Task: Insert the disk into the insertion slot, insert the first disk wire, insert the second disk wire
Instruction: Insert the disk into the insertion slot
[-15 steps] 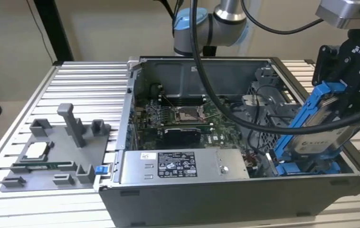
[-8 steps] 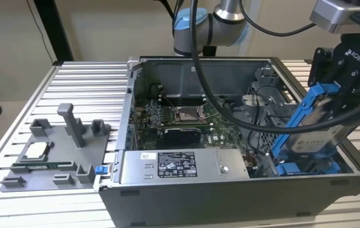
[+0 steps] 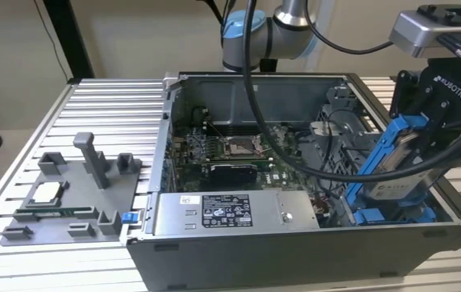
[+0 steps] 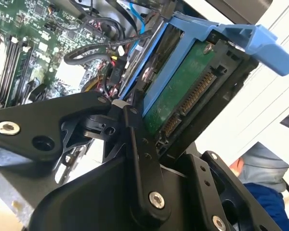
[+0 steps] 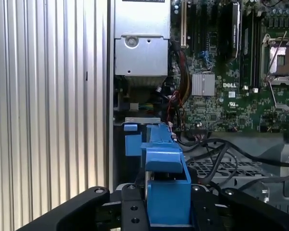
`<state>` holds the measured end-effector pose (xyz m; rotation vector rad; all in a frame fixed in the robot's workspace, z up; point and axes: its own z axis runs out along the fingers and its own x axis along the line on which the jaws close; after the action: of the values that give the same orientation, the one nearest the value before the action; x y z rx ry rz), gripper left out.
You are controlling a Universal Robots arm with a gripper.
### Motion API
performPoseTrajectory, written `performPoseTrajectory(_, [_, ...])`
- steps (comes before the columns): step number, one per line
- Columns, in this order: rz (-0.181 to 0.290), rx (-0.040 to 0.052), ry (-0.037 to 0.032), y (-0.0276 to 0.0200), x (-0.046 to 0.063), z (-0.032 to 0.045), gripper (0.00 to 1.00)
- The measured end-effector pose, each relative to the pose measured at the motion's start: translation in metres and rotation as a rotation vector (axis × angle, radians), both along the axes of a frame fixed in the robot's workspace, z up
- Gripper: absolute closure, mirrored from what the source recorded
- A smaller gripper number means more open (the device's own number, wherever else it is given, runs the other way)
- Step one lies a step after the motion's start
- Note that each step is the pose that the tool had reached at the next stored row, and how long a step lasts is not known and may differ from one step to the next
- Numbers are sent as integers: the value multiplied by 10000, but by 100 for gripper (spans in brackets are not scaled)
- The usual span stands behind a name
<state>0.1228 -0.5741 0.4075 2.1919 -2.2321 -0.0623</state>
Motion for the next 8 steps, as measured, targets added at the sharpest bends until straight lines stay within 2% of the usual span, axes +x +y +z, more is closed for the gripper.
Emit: performPoseTrajectory(8, [0, 7, -11, 0, 1, -142, 100])
